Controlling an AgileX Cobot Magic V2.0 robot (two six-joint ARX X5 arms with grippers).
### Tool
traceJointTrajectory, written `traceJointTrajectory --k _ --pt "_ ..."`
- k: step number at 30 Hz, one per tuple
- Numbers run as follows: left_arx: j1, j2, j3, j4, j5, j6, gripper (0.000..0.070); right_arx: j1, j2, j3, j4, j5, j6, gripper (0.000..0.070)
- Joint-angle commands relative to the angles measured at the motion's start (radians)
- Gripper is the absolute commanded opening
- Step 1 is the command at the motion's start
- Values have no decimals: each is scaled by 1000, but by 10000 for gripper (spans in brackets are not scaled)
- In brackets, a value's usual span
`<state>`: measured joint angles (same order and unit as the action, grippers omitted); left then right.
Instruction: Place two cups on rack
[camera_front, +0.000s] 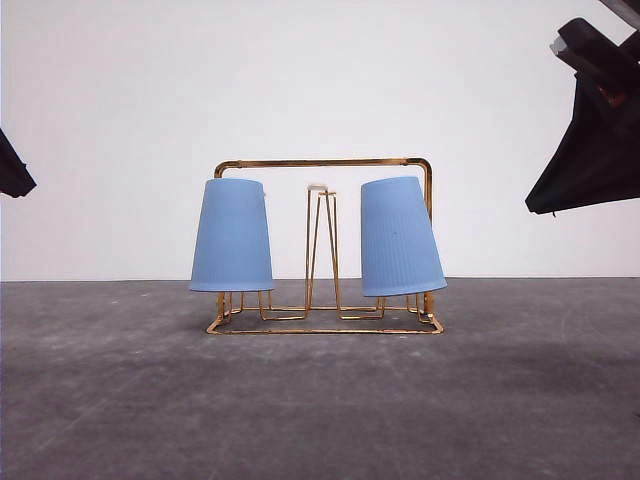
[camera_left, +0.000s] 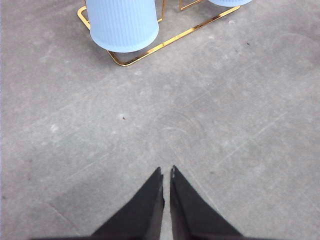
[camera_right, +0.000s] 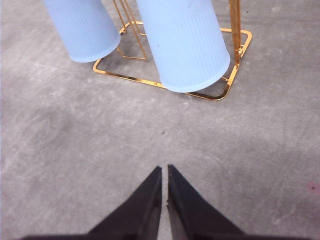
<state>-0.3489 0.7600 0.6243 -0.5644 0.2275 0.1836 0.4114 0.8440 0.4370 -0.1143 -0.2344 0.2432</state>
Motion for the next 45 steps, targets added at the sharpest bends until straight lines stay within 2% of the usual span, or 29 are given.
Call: traceJointTrajectory --k 1,4,7,16,18,23,30,45 --pt "-1 -21 7 9 2 10 0 5 4 10 14 -1 0 17" --pt "-4 -82 6 13 2 16 0 5 4 10 14 -1 0 17" --pt "17 -180 -29 50 2 -36 0 5 4 10 14 -1 0 17" --pt "224 -586 -425 429 0 -131 0 5 4 10 14 -1 0 17" --pt "265 -648 -492 458 -14 -156 0 5 4 10 14 -1 0 17" --pt "311 -750 -591 452 -80 -176 0 5 4 10 14 -1 0 17" --pt "317 -758 -612 425 -153 -152 0 5 4 10 14 -1 0 17" --pt "317 -757 -612 430 -153 -174 0 5 4 10 14 -1 0 17"
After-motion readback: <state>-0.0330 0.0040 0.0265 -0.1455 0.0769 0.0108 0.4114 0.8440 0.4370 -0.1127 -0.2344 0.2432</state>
